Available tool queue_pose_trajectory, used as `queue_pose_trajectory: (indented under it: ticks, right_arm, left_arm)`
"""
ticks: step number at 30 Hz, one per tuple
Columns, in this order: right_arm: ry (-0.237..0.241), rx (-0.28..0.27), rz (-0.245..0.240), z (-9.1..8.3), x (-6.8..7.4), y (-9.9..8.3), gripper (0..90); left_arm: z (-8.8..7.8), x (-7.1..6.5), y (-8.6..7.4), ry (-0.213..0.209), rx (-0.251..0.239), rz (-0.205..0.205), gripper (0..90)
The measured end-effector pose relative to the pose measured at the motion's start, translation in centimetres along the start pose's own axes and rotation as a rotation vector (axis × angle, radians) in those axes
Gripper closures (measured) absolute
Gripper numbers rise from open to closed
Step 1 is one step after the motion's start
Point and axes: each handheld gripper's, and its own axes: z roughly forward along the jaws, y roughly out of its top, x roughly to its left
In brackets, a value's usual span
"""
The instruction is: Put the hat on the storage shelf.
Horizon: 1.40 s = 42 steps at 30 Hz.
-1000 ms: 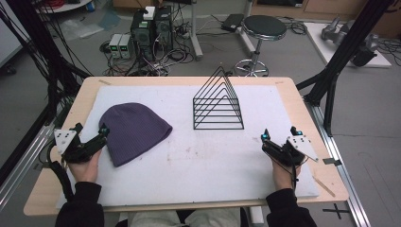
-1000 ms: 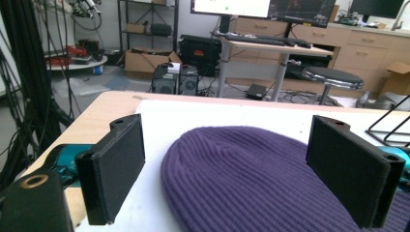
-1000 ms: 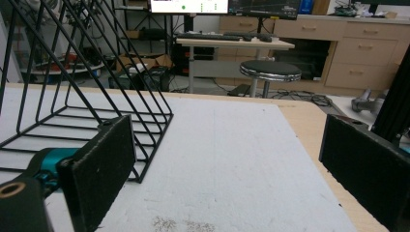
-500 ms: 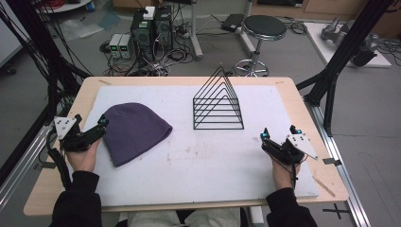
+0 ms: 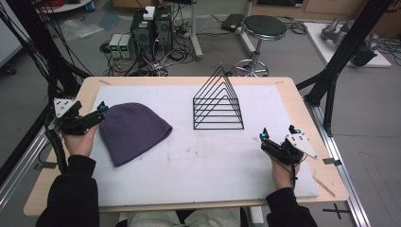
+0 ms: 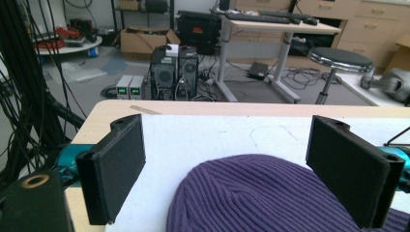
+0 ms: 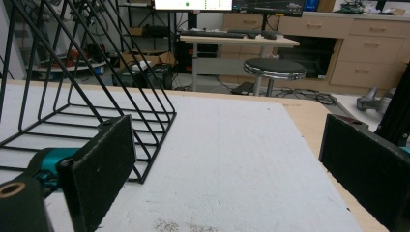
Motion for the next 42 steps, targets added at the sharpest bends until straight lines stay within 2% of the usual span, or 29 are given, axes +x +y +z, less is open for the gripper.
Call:
queue_pose_trajectory:
  ticks: [2,8,10,13,16,19,21,24,28,30,33,35,38,41,42]
  right_arm:
    - [0.0,0.001,-0.001,0.0,0.0,0.0,5.3]
    - [0.004,0.0,0.0,0.1,0.0,0.0,5.3]
    - [0.008,-0.001,0.0,0.1,0.0,0.0,5.3]
    - [0.012,-0.001,-0.001,0.1,0.0,0.0,5.3]
    - [0.022,0.007,0.005,0.1,0.1,0.0,5.3]
    - [0.03,0.005,-0.003,0.1,0.1,0.0,5.3]
    - [0.037,0.008,0.002,0.1,0.2,0.0,5.3]
    - [0.046,0.005,-0.003,0.2,0.3,0.0,5.3]
    - [0.052,0.006,-0.009,0.2,0.3,0.0,5.3]
    - [0.055,0.003,-0.01,0.2,0.3,0.0,5.3]
    - [0.057,0.005,-0.016,0.2,0.3,0.0,5.3]
    - [0.062,0.006,-0.015,0.2,0.3,0.0,5.3]
    - [0.063,0.004,-0.015,0.2,0.3,0.0,5.3]
    - [0.065,0.004,-0.016,0.2,0.4,0.0,5.3]
    - [0.065,0.004,-0.016,0.2,0.4,0.0,5.3]
  left_arm:
    - [0.4,0.1,0.3,-0.004,0.019,0.005,14.2]
    - [1.9,0.6,0.1,0.002,0.087,-0.04,14.5]
    - [2.4,0.6,-0.2,0.02,0.132,-0.045,14.5]
    - [3.0,0.6,-0.8,0.035,0.212,-0.014,14.5]
    - [3.5,0.7,-1.2,0.032,0.268,-0.037,14.5]
    - [3.8,0.9,-1.6,0.035,0.302,-0.048,14.5]
    - [4.1,1.1,-1.8,0.024,0.32,-0.075,14.5]
    - [4.3,1.4,-2.0,0.034,0.345,-0.076,16.5]
    - [4.8,2.1,-2.6,0.021,0.412,-0.127,16.6]
    - [4.8,2.2,-2.8,0.023,0.418,-0.122,16.6]
    - [5.0,2.3,-3.1,0.016,0.435,-0.142,16.6]
    - [5.2,2.4,-3.4,0.011,0.463,-0.15,17.3]
    - [5.4,2.2,-3.8,0.015,0.499,-0.129,17.8]
    - [5.6,2.6,-4.1,0.009,0.548,-0.172,18.3]
    - [5.6,2.6,-4.1,0.009,0.548,-0.172,18.7]
